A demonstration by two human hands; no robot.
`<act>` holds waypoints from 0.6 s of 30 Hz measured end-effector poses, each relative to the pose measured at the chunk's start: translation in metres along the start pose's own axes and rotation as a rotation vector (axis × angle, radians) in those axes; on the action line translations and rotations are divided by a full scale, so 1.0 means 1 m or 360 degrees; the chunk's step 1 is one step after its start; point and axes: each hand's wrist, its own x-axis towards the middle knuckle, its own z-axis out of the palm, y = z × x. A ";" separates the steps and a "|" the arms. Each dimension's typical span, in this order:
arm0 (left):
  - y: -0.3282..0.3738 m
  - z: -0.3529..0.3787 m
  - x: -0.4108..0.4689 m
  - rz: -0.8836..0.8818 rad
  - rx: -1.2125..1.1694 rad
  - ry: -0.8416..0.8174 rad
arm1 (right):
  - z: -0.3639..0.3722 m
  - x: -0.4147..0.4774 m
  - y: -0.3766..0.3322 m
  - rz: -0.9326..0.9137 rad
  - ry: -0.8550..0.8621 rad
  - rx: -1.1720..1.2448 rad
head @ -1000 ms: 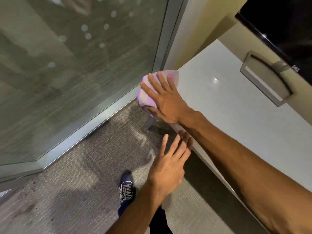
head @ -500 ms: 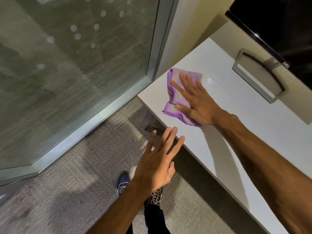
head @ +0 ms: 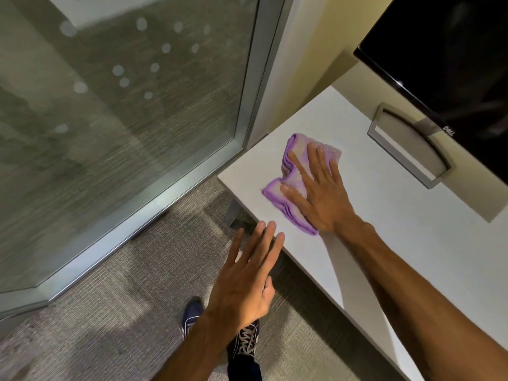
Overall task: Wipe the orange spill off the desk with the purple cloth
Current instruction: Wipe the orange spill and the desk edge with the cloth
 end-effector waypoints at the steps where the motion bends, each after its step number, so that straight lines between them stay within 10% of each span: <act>1: -0.001 0.000 0.000 0.0002 0.0007 0.0001 | 0.000 0.012 0.005 0.0030 0.0015 -0.0018; 11: -0.006 0.000 -0.001 0.0063 0.0057 -0.0030 | -0.026 0.115 0.027 0.0374 0.0090 0.0042; 18: -0.008 -0.004 -0.004 0.0115 0.0064 -0.0046 | -0.007 0.065 0.013 -0.0178 0.0047 0.0023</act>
